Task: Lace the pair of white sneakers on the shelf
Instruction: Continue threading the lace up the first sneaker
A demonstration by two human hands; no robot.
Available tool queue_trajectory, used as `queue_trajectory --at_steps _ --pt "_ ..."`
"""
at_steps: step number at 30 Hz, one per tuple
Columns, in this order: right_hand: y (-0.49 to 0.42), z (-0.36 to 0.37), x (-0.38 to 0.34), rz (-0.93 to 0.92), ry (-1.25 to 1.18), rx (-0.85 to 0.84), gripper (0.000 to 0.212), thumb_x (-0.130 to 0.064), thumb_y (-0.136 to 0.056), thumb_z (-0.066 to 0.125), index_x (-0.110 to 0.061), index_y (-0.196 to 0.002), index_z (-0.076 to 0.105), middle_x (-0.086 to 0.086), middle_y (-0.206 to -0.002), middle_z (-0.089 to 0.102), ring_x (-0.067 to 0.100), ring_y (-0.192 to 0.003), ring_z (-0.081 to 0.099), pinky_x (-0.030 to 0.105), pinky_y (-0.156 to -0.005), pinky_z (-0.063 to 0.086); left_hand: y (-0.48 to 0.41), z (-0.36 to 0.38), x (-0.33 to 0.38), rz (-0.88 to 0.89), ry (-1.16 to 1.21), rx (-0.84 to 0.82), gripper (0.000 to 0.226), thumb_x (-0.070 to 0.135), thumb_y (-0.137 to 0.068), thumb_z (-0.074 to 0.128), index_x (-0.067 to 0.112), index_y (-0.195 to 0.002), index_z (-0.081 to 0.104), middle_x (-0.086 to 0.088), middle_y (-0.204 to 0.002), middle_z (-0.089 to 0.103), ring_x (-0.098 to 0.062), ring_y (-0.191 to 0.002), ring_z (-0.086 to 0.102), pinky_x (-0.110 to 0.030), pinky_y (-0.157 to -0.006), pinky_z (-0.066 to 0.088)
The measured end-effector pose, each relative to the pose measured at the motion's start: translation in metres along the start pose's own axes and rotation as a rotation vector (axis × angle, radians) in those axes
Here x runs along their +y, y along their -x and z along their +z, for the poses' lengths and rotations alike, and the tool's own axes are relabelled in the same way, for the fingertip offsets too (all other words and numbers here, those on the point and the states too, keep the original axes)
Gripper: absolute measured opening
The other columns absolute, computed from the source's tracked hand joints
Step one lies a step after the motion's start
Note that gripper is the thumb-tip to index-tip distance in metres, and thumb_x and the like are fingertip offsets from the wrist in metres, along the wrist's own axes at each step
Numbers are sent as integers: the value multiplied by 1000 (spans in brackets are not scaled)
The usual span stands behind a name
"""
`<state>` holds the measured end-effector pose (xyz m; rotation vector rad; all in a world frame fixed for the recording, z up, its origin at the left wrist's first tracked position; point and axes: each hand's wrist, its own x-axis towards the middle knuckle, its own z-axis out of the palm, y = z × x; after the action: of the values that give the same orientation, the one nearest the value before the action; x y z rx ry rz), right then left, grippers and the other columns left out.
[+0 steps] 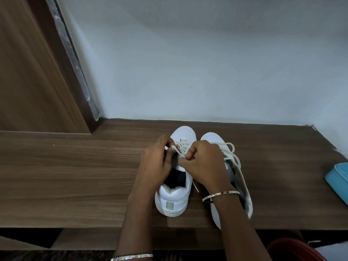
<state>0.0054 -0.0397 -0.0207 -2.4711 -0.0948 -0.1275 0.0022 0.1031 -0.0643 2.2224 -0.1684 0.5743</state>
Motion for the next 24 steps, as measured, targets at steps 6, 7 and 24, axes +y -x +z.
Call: queue_trajectory --at_steps 6,7,24 --pt "-3 -9 12 165 -205 -92 18 -16 -74 71 -8 -58 67 3 -51 68 15 -55 71 40 -73 62 -4 1 12 -228 395 185 22 31 -102 47 17 -86 54 3 -81 68 -16 -73 64 -38 -64 52" --pt "-4 -9 13 184 -233 -95 18 -14 -74 71 -9 -58 67 4 -51 68 15 -54 71 41 -73 62 -6 -2 14 -311 523 241 21 26 -102 49 18 -84 54 3 -80 68 -16 -74 64 -38 -64 52" --pt "-9 -8 20 245 -373 -125 9 -4 -78 71 3 -74 67 15 -67 73 24 -57 73 49 -71 63 1 -41 -17 -1056 546 803 19 14 -88 54 14 -99 68 -10 -97 63 -28 -86 63 -38 -78 51"
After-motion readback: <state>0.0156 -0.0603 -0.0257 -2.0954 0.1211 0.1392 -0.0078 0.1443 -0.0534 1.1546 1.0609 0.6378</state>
